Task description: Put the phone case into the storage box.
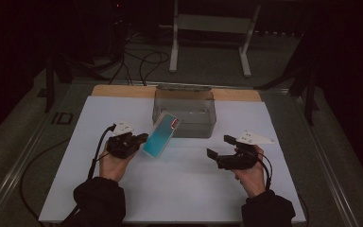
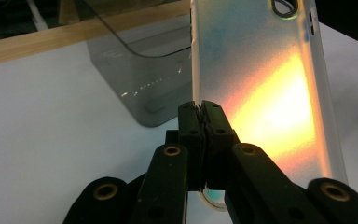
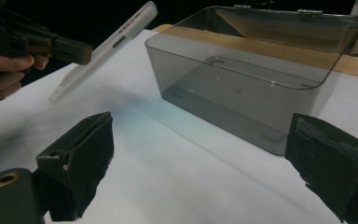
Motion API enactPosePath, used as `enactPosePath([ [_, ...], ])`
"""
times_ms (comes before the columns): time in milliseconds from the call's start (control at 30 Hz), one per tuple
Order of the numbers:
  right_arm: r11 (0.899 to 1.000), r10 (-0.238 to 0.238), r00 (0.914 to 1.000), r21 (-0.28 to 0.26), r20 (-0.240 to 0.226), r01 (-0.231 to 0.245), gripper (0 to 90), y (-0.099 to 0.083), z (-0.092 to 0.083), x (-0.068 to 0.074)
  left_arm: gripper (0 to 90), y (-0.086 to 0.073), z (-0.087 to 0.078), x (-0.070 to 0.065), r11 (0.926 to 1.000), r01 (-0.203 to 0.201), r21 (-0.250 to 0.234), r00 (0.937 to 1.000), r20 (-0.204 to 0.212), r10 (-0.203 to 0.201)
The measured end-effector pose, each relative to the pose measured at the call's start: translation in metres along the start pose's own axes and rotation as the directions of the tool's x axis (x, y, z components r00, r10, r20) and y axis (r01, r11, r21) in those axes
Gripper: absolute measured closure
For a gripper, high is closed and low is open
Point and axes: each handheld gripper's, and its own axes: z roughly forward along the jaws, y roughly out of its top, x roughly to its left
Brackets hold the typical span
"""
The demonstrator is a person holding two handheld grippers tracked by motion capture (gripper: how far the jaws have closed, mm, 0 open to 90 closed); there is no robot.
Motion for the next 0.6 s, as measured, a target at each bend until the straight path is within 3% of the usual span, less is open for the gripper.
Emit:
enactPosePath([
  [200, 1.0, 0.002, 1.0, 0.002, -0.009, -0.002, 8.0, 0.003, 0.005, 0.003, 88.9, 0.004, 0.005, -0.007, 0.9999, -0.016, -0.005, 0.9999, 0.005, 0.016],
  [433, 0.999, 0.005, 0.9987, -0.038, -0.051, -0.007, 8.1, 0.014, 0.013, 0.01, 88.8, 0.011, 0.01, -0.016, 0.9991, -0.031, -0.03, 0.9995, 0.009, 0.031],
  [600, 1.0, 0.02, 0.9976, -0.006, -0.067, -0.021, 8.0, 0.018, 0.019, 0.013, 88.8, 0.014, 0.011, -0.021, 0.998, -0.042, -0.047, 0.9991, 0.009, 0.042],
])
